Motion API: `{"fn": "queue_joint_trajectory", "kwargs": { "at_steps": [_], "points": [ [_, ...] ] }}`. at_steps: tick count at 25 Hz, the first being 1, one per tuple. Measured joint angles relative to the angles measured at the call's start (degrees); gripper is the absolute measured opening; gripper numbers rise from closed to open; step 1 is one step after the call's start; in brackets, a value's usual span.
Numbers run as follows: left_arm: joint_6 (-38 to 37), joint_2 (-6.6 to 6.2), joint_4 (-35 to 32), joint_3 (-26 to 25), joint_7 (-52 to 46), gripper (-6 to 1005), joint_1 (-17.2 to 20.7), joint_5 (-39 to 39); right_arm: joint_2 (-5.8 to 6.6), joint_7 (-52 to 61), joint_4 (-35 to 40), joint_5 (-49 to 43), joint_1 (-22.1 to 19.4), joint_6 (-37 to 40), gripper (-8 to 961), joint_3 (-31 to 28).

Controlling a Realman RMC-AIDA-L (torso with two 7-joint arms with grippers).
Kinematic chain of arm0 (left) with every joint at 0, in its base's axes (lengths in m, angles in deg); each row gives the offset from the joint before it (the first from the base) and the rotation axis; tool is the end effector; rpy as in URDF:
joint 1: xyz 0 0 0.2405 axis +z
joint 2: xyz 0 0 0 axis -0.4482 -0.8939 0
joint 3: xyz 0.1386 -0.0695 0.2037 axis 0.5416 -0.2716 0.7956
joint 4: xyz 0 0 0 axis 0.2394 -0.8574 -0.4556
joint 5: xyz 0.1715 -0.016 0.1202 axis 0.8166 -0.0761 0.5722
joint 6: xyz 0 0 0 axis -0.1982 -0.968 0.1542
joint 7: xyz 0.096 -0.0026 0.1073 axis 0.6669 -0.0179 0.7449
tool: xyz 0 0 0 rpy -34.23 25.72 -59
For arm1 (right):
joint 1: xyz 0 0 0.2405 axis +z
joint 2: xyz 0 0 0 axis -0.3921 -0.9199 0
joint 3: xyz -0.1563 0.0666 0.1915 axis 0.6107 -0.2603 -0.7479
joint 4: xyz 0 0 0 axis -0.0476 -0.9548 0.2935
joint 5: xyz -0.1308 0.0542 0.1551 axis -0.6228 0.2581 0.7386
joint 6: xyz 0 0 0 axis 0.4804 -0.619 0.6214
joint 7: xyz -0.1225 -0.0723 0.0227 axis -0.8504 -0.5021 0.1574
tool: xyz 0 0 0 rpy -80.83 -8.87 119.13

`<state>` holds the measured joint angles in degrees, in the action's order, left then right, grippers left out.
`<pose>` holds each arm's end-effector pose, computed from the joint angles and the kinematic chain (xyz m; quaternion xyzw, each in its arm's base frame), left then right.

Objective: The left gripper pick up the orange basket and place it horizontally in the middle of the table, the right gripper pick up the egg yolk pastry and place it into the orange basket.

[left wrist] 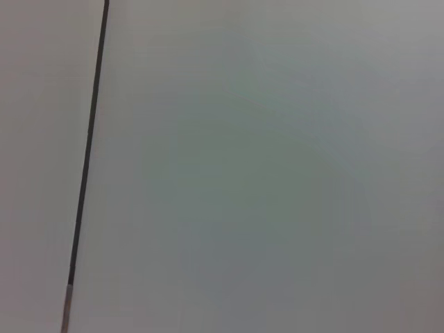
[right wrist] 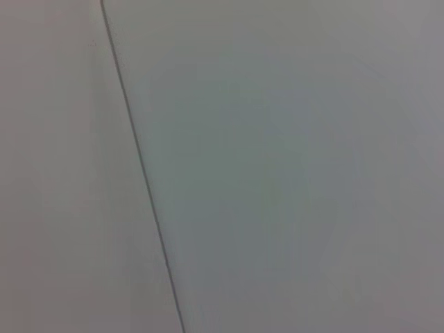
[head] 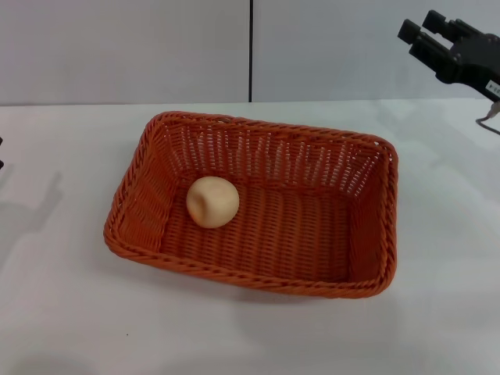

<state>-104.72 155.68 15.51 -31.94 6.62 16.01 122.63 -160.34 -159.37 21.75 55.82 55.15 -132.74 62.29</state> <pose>-0.3741 0.2243 0.0359 -0.6931 -0.2179 -0.3739 0.5765 0.2668 0.3760 0.0182 -0.8114 0.2469 0.3998 0.3477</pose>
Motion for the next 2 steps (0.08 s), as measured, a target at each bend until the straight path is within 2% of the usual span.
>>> {"fn": "queue_joint_trajectory", "kwargs": {
  "at_steps": [2],
  "points": [
    [0.46,0.00,0.11,-0.03,0.56,814,-0.12,-0.03,0.00,-0.18,-0.15,0.01,-0.17,0.11,545,-0.03]
  ]
}}
